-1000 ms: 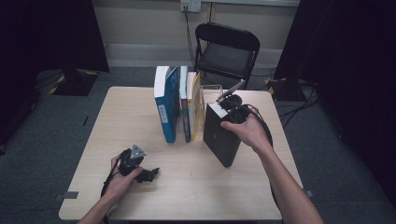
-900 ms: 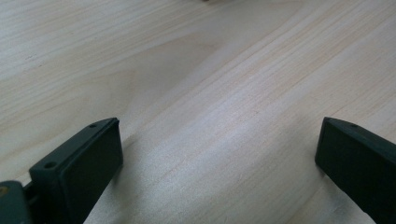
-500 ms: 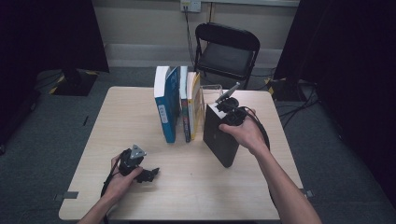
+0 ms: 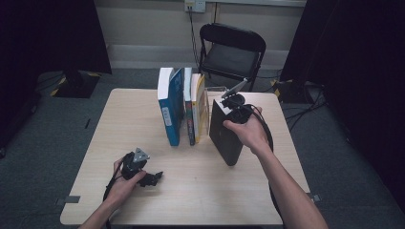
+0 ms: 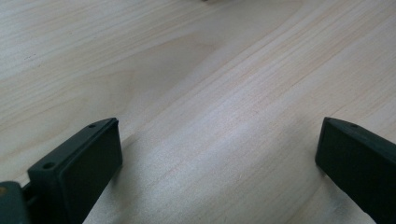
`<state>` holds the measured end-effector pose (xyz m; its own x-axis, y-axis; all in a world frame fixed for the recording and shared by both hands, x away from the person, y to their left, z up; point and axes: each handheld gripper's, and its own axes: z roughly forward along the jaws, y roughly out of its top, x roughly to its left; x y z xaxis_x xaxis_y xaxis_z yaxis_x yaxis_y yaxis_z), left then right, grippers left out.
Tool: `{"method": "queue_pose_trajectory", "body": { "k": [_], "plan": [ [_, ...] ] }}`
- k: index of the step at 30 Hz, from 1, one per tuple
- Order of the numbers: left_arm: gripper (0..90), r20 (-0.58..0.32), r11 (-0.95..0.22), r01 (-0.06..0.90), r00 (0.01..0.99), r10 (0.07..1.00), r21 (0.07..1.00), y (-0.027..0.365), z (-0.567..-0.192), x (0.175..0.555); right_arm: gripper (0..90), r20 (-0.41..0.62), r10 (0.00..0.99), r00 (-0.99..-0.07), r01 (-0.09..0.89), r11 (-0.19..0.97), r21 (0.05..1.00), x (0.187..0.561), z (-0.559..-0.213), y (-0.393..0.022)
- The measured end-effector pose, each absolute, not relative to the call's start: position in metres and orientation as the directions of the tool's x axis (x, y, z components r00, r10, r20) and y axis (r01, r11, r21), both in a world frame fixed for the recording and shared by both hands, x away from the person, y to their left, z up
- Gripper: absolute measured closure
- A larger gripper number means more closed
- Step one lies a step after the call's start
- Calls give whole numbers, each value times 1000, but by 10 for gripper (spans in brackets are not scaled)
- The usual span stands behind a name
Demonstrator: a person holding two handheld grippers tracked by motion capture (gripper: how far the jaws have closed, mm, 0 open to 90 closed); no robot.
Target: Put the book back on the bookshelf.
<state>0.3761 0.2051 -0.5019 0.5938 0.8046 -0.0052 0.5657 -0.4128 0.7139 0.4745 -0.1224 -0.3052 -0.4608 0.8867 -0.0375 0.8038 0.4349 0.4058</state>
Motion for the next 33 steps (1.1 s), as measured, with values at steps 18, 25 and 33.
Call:
{"method": "queue_pose_trajectory", "body": {
  "k": [18, 25, 33],
  "plan": [
    [0, -7, -414, 565, 596, 803, 714, 205, -502, 376, 535, -33, 936, -350, 841, 329, 430, 515, -294, -117],
    [0, -8, -416, 567, 598, 801, 711, 205, -502, 376, 535, -24, 950, -311, 849, 289, 443, 533, -295, -113],
    [0, -15, -405, 565, 596, 803, 718, 205, -502, 376, 535, -36, 955, -294, 852, 279, 442, 549, -298, -105]
  ]
}}
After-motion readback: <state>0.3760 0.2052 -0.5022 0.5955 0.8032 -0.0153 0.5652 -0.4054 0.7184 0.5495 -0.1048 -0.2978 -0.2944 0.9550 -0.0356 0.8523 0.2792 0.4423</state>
